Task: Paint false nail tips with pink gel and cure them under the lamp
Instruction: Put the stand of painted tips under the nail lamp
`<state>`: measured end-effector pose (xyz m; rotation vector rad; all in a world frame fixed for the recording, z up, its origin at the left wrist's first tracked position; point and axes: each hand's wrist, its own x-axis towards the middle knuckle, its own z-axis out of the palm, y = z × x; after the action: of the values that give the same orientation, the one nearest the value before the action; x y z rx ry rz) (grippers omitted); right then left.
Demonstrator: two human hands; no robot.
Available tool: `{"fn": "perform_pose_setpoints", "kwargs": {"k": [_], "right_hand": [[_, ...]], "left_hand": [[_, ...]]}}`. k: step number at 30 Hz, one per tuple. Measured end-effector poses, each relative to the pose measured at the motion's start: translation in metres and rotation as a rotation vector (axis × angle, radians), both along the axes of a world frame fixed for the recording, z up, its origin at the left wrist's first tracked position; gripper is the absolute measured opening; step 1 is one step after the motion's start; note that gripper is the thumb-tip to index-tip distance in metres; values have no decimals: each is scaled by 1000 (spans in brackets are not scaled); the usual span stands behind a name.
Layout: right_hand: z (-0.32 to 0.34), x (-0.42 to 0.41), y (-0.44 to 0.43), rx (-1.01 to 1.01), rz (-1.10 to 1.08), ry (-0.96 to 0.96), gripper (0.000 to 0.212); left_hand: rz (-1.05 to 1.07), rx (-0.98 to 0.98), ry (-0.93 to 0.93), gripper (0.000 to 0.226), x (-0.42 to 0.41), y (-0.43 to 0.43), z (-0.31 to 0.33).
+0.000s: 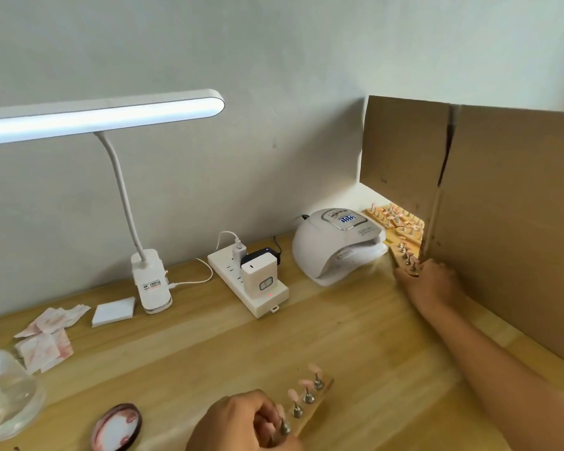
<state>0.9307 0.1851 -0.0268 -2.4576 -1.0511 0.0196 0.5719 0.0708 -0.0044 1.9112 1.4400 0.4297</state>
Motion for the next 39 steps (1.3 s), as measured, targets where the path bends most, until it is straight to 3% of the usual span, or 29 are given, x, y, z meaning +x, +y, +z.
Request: {"fn": "perform_pose_setpoints", "kwargs": {"k": [2,4,6,7,8,9,10,12,14,17,21,28,33,36,39], "right_hand": [[-1,0,12,-33,-36,-26,51],[0,1,23,-40,-58,-41,45],[-1,-1,30,-25,-72,-72,40],[-2,-2,32,-10,-72,-95,38],[-4,-3,34,15,-71,-114,39],[-5,-4,34,47,-74,-126,40],[-6,-4,34,81,-72,-128,40],[-8,-1,33,137,-34,-141,28],[-11,4,34,159,72,-169,11],[-13,5,40,93,189,-192,21],[-10,7,52,4,170,-131,32],[13,13,87,-401,54,-133,39],[-1,19,100,-466,58,-230,58],[-2,18,107,-591,57,-275,70],[5,18,105,-565,66,-219,63]], "left_hand": [[-76,-141,-59,19,2,5,-9],[-33,-140,-184,20,9,15,-9],[-136,-23,47,13,-3,17,-21],[-61,-88,84,23,0,19,-19],[-165,-53,95,24,-5,20,-21],[-192,-21,21,12,-5,22,-24],[-67,-25,-112,13,-3,26,-26],[15,94,-16,23,3,24,-22],[104,150,102,16,12,22,-15],[121,107,142,9,19,30,-11],[102,117,206,11,15,40,-10],[90,62,172,22,6,49,-9],[-12,31,235,25,4,46,-10],[-17,36,283,8,7,49,-10],[-13,88,332,21,10,45,-11]]}}
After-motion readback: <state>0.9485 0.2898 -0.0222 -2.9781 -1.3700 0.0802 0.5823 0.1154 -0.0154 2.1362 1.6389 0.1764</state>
